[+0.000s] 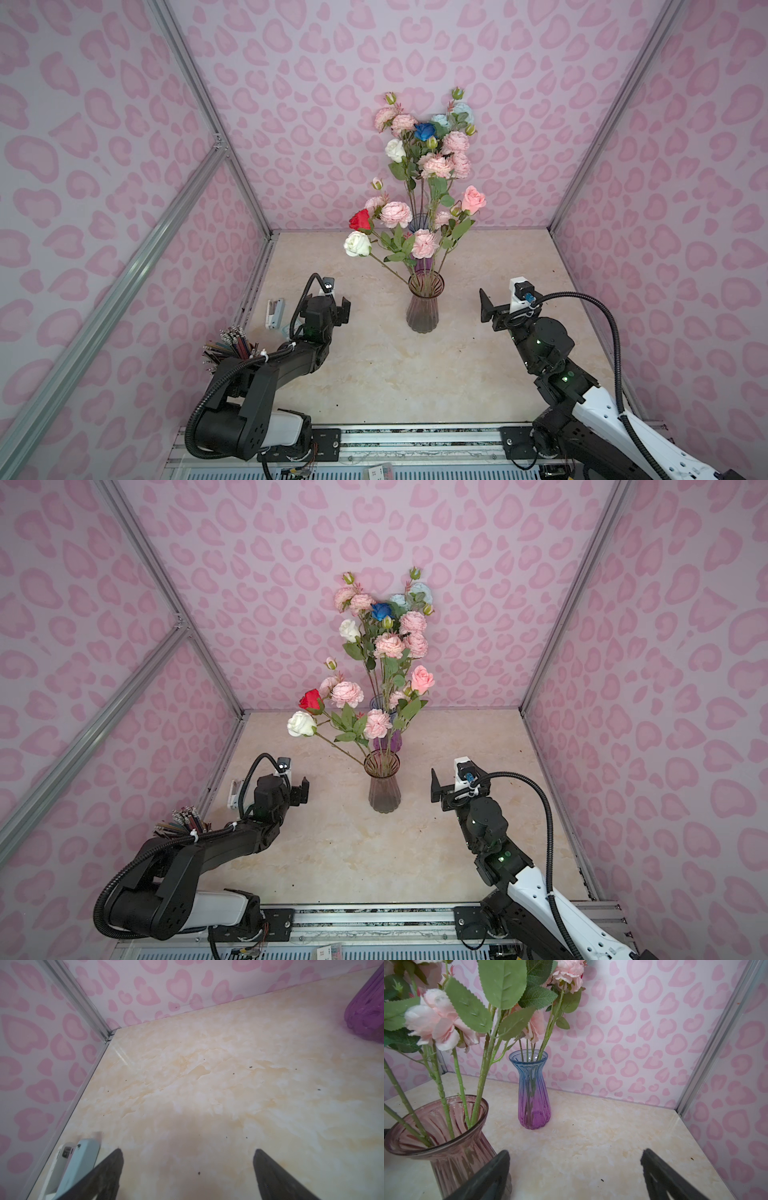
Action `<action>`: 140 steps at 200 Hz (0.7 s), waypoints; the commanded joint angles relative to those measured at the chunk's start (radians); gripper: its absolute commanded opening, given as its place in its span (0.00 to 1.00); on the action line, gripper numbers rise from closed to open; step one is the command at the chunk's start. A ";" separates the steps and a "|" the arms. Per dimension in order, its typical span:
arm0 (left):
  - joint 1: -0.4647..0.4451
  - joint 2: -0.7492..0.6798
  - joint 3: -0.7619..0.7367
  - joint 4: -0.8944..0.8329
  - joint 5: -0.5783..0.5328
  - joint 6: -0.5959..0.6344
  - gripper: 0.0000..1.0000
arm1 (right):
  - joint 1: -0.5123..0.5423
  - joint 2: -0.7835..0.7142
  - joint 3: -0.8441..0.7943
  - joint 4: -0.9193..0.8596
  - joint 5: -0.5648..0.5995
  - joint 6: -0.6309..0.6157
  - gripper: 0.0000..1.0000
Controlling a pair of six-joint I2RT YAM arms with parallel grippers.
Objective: Arrange the flowers into the vase
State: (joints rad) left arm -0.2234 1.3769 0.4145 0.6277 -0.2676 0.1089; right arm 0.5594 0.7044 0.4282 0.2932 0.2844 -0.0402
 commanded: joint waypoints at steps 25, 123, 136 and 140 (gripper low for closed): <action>0.086 0.015 -0.049 0.214 0.075 -0.010 0.98 | -0.011 0.052 -0.016 0.047 -0.040 -0.036 0.99; 0.225 0.091 -0.082 0.336 0.169 -0.152 0.98 | -0.166 0.226 0.007 0.156 -0.003 -0.037 0.99; 0.225 0.093 -0.083 0.337 0.169 -0.152 0.98 | -0.201 0.246 -0.012 0.203 -0.003 -0.035 0.99; 0.224 0.096 -0.084 0.345 0.170 -0.152 0.98 | -0.212 0.256 -0.019 0.221 -0.005 -0.036 0.99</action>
State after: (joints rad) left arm -0.0006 1.4685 0.3229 0.9173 -0.1200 -0.0261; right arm 0.3885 0.9295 0.4389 0.4023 0.2481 -0.0883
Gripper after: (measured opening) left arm 0.981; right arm 0.990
